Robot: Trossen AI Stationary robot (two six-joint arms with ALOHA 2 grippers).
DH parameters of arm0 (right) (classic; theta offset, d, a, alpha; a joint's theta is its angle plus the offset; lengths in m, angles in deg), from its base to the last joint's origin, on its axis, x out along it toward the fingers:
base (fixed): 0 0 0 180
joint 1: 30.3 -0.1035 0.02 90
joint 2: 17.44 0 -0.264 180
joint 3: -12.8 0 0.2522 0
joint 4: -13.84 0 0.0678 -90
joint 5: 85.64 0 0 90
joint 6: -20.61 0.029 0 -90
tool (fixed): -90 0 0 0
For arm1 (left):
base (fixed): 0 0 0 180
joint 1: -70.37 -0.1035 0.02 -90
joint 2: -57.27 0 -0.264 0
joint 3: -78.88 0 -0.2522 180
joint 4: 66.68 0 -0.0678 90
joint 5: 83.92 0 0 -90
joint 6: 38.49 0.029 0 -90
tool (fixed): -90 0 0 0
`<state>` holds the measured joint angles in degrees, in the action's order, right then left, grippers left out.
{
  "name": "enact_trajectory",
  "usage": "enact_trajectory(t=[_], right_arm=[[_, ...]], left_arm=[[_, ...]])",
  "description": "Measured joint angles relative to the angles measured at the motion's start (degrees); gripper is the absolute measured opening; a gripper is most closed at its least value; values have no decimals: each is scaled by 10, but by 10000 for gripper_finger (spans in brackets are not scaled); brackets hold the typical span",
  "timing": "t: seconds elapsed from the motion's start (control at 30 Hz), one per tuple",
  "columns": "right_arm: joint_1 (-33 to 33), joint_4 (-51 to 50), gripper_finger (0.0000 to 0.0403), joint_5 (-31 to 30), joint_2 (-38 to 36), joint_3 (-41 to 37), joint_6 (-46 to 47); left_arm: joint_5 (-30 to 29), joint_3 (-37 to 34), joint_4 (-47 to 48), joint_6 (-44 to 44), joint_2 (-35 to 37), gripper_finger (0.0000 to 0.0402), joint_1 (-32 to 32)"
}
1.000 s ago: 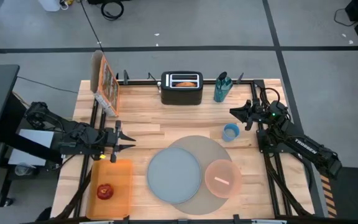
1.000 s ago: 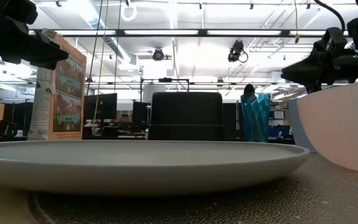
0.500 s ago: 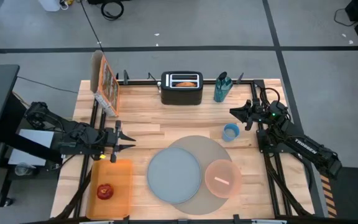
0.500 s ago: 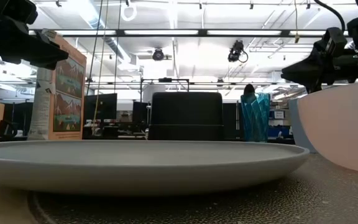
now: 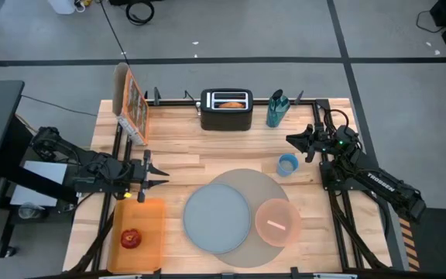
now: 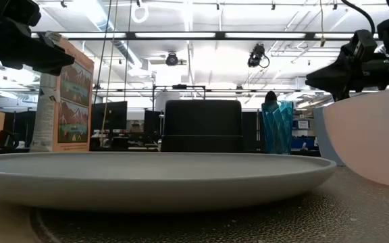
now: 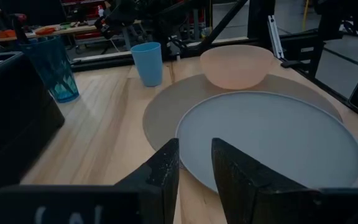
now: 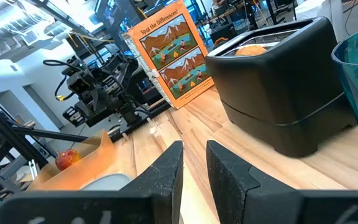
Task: Arrange a breakfast setting
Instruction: Pour the cereal from the yellow cereal box into the orange bowl on the brown placemat
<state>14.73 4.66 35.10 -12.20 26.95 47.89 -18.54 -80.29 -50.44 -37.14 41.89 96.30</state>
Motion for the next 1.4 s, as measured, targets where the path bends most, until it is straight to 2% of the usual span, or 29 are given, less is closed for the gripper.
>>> enact_trajectory(t=[0.3, 0.43, 0.53, 0.67, 0.83, 0.93, 1.03, 1.17, 1.23, 1.33, 1.4], right_arm=[[0, 0, 78, -1, 0, 0, -10], [0, 7, 78, -47, 0, 0, -42], [0, 17, 78, -86, 0, 0, -28], [0, 36, 78, -91, 0, 0, 27], [0, 95, 78, -88, 0, 0, 1], [0, 128, 78, -117, 0, 0, 14], [0, 129, 78, -98, 0, 0, 84], [-1, 144, 78, -63, 0, 0, 116], [-1, 141, 78, -62, 0, 0, 114], [-1, 144, 78, -75, 0, 0, 105], [-1, 159, 78, -87, 0, 0, 100]], left_arm=[[-1, 0, -26, 23, 0, 101, 0], [0, 0, -27, 21, 0, 101, 0], [0, 0, -29, -13, 0, 101, 0], [1, 0, -51, -59, 0, 101, -1], [0, 0, -61, -102, 0, 101, -1], [1, 2, -108, -120, 0, 101, -2], [-6, 35, -90, -132, -1, 97, 4], [-122, 104, 8, -130, -34, 85, 22], [-157, 143, 12, -96, -59, 83, 33], [-163, 201, 20, -37, -92, 82, 53], [-179, 246, 74, -56, -116, 82, 70]])
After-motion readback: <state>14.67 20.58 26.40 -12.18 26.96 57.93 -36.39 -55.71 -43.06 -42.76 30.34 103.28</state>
